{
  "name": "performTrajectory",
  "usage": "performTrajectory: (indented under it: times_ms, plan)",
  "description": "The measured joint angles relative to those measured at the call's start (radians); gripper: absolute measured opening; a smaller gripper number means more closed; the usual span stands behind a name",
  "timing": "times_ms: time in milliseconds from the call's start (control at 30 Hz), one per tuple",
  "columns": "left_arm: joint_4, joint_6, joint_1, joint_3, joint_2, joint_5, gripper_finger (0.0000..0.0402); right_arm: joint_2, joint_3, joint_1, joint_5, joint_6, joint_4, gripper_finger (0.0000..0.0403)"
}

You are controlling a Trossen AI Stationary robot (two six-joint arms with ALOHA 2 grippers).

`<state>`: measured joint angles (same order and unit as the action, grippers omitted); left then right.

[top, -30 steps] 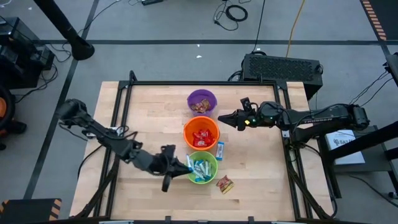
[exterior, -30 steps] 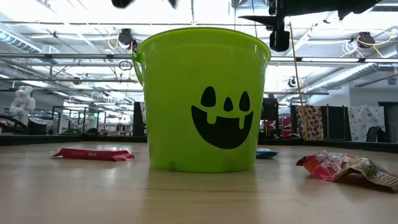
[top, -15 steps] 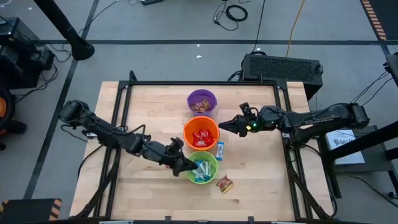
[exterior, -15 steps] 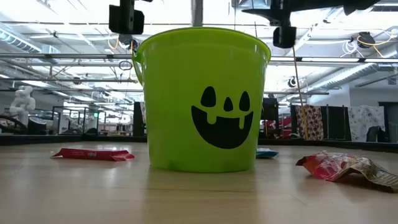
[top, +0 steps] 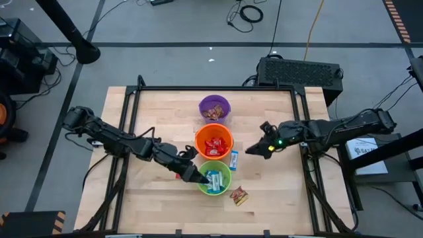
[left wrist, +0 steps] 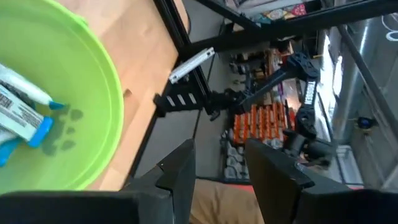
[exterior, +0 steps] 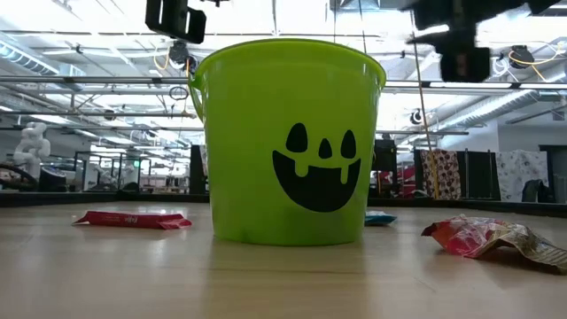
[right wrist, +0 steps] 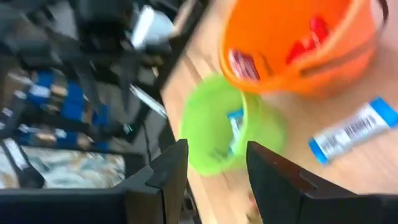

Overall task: Sort candy by brand, put in halloween buckets
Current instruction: Put golden candy into the purple bucket

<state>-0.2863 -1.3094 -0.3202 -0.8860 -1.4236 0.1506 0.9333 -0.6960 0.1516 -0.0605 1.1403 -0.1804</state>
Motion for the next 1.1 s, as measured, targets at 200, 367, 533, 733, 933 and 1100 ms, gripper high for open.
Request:
performTrajectory:
  times_ms: [200,367,533,733,933,1100]
  plan:
    - [-0.041,-0.019,0.038,0.0,0.002,0.054,0.0146,0.022,0.0,0.095,0.005,-0.016,-0.111,0.0155]
    - [-0.045,-0.019,0.059,0.0,0.002,0.064,0.0145,0.083,0.0,0.18,0.01,-0.05,-0.16,0.0155]
    - [-0.046,-0.017,0.084,0.0,0.002,0.063,0.0145,0.202,0.0,0.245,0.009,0.05,-0.137,0.0156]
    - [-0.123,0.032,0.09,0.0,0.002,0.057,0.0145,0.379,0.0,0.303,0.013,0.27,-0.062,0.0189]
    - [-0.145,0.073,0.089,0.0,0.003,0.009,0.0145,0.514,0.0,0.33,0.008,0.261,0.005,0.0231]
    - [-0.15,0.094,0.089,0.0,0.003,-0.022,0.0145,0.584,0.0,0.342,0.005,0.207,0.087,0.0236]
